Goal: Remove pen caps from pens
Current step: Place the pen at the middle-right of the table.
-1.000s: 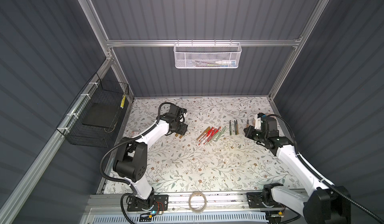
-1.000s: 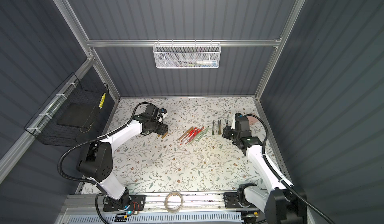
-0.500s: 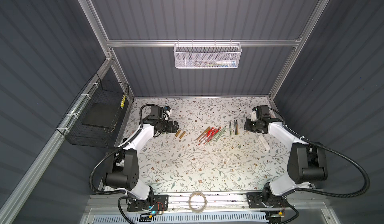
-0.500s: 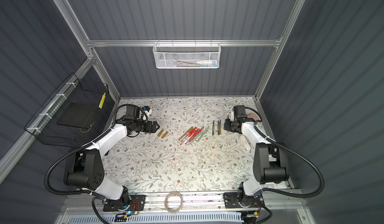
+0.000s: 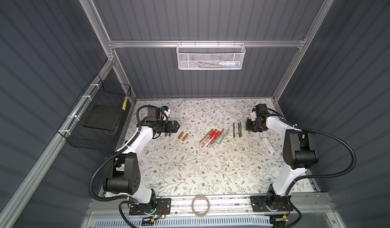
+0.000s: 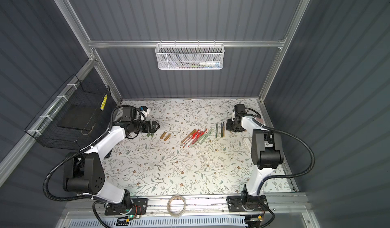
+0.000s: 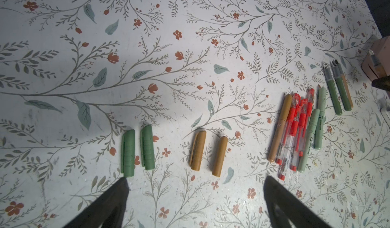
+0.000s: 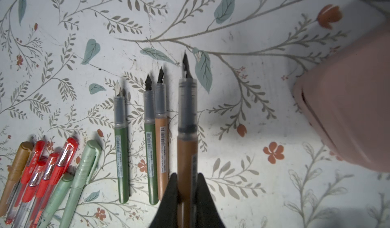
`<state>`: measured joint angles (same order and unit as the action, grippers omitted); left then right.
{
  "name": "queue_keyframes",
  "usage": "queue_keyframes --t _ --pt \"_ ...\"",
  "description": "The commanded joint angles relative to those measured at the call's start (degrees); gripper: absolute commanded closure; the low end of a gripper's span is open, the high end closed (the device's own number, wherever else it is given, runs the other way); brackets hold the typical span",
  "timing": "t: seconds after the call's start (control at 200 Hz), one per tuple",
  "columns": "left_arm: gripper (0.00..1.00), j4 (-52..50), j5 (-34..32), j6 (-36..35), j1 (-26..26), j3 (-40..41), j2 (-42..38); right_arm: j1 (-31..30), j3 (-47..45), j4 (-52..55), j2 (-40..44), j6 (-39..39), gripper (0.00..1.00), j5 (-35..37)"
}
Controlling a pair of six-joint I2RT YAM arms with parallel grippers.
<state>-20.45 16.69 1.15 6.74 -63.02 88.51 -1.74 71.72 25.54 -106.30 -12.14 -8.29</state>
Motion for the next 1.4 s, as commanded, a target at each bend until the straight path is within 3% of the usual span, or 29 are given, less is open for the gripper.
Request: queue_keyframes --t 0.0,0.64,1.201,1.396 --pt "0.0 0.17 1.51 0.77 -0.58 0.45 -0.98 0.24 1.65 2.6 -1.27 1.24 1.0 1.28" --pt "0.0 1.29 1.77 1.85 -1.71 1.21 -1.76 0.07 7.26 7.63 -7.37 1.38 0.95 1.67" --pt "0.0 2.07 3.23 2.45 -3.13 2.0 -2.99 -0.9 10.83 12.03 -9.49 2.12 0.72 1.94" --pt "0.0 2.12 3.75 2.45 -3.9 1.78 -3.26 -0.91 10.16 12.17 -5.27 1.8 0.71 1.7"
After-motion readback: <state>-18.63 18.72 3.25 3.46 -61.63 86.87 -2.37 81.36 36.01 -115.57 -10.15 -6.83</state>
